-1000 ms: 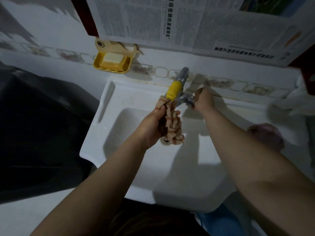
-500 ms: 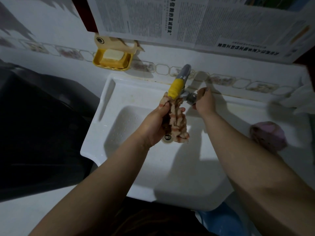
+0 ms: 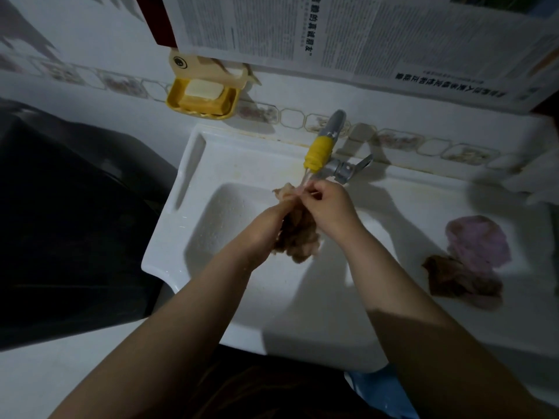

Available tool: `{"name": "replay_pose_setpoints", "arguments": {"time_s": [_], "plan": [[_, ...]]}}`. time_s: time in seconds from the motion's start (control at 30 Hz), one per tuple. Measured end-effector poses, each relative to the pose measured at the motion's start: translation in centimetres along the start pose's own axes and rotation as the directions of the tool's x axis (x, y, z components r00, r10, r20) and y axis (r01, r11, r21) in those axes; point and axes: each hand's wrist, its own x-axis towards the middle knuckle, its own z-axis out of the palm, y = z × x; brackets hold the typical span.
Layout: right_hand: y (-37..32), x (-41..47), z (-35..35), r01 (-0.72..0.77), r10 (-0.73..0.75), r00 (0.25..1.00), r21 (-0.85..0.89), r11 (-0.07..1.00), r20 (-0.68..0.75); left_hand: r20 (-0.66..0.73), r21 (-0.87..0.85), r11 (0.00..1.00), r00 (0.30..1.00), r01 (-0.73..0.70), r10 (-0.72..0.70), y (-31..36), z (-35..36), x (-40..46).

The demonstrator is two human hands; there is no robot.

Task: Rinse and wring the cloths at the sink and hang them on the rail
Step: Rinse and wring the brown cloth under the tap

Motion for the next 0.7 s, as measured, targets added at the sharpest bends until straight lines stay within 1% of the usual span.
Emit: {"name": "replay_pose_setpoints", "arguments": {"time_s": [0.03, 0.07, 0.1, 0.13, 0.17, 0.23, 0.27, 0.3, 0.33, 0.37, 0.43, 0.47, 0.5, 0.57, 0.63, 0.7], "plan": [[0.3, 0.4, 0.1, -0.026, 0.025, 0.999, -0.024, 0.999, -0.041, -0.057, 0.058, 0.998, 0.998, -0.006, 0.009, -0.3, -0.3, 0.2], [0.5, 0.8, 0.2, -0.070, 0.071, 0.994, 0.007, 0.998, -0.079, -0.146, 0.118, 0.993, 0.989, -0.015, 0.032, -0.8, -0.8, 0.4], [0.6, 1.2, 0.3, -0.122, 0.130, 0.989, 0.097, 0.988, -0.077, -0.239, 0.161, 0.987, 0.969, -0.026, 0.065, -1.4, -1.1, 0.8], [0.9, 1.5, 0.5, -0.183, 0.193, 0.981, 0.195, 0.964, -0.033, -0.307, 0.185, 0.982, 0.946, -0.046, 0.102, -1.9, -1.4, 1.0], [1.1, 1.7, 0.7, -0.232, 0.229, 0.972, 0.248, 0.940, 0.042, -0.341, 0.198, 0.977, 0.929, -0.076, 0.141, -2.2, -1.5, 1.0], [1.7, 1.3, 1.0, -0.317, 0.266, 0.935, 0.214, 0.924, 0.236, -0.349, 0.232, 0.964, 0.914, -0.131, 0.208, -2.3, -1.5, 1.1], [2.0, 1.0, 1.2, -0.331, 0.266, 0.917, 0.194, 0.923, 0.299, -0.342, 0.256, 0.957, 0.913, -0.137, 0.222, -2.1, -1.5, 1.2], [2.5, 1.0, 1.4, -0.316, 0.253, 0.922, 0.189, 0.930, 0.294, -0.333, 0.271, 0.954, 0.917, -0.129, 0.219, -2.0, -1.5, 1.4], [2.7, 1.1, 1.5, -0.289, 0.241, 0.942, 0.203, 0.935, 0.232, -0.326, 0.281, 0.954, 0.925, -0.102, 0.195, -2.0, -1.6, 1.6], [3.1, 1.5, 1.6, -0.270, 0.242, 0.960, 0.234, 0.934, 0.143, -0.315, 0.293, 0.955, 0.937, -0.052, 0.148, -2.1, -1.8, 2.0], [3.3, 2.0, 1.7, -0.245, 0.265, 0.964, 0.320, 0.915, -0.020, -0.259, 0.307, 0.950, 0.965, 0.050, 0.033, -2.9, -2.4, 2.8], [3.3, 2.1, 2.0, -0.238, 0.273, 0.960, 0.329, 0.914, -0.066, -0.232, 0.272, 0.959, 0.973, 0.074, -0.009, -3.3, -2.5, 2.9], [3.2, 2.0, 2.3, -0.219, 0.260, 0.961, 0.309, 0.926, -0.098, -0.231, 0.186, 0.980, 0.973, 0.075, -0.030, -3.7, -2.4, 3.1], [2.8, 1.1, 3.3, -0.176, 0.211, 0.965, 0.213, 0.961, -0.155, -0.311, -0.060, 0.997, 0.948, 0.056, -0.072, -4.3, -2.1, 4.2], [2.1, -0.3, 4.6, -0.131, 0.148, 0.979, 0.129, 0.983, -0.139, -0.377, -0.277, 0.960, 0.913, 0.048, -0.155, -4.1, -1.4, 5.5], [1.8, -0.4, 5.4, -0.114, 0.117, 0.988, 0.026, 0.993, -0.105, -0.391, -0.368, 0.928, 0.896, 0.060, -0.213, -3.8, -0.5, 6.7]]}}
